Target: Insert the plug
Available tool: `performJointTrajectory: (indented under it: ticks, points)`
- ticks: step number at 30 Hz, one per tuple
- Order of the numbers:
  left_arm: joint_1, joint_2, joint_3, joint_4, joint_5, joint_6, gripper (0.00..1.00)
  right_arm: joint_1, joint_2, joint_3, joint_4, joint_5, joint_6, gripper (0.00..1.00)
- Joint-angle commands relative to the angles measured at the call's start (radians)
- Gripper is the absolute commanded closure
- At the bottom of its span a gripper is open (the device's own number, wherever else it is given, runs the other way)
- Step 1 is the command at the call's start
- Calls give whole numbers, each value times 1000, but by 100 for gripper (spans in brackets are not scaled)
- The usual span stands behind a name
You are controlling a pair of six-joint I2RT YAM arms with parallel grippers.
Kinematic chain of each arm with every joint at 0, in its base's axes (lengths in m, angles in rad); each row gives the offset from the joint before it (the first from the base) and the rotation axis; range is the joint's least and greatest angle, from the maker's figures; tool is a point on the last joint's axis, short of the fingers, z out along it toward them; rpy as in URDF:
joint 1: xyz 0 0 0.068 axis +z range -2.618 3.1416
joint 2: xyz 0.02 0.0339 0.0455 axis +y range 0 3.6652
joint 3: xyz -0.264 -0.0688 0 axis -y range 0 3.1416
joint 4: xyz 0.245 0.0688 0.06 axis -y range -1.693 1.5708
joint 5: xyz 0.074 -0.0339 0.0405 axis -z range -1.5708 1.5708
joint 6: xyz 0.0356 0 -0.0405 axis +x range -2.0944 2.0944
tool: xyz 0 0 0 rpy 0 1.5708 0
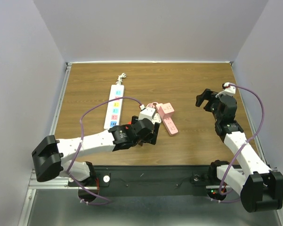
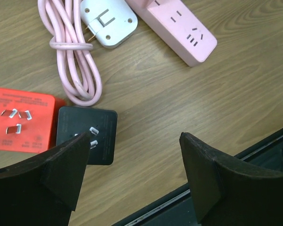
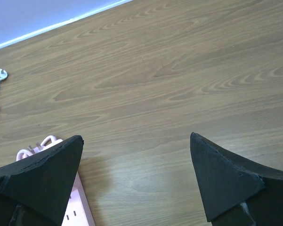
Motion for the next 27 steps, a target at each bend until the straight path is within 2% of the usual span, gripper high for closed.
performJointTrajectory:
  ticks: [1,7,15,27]
  points:
    - [-5,4,-6,-32,-89,-13,11,0,-9,42,12,-18,5,0]
    - [-3,13,-42,-16,-149,-2,9,0,-3,46,8,-25,4,0]
    - [-3,71,-66,10,-128,-5,8,0,8,49,8,-35,2,0]
    - [21,71,-98,36,-137,-1,8,0,11,49,7,-47,1,0]
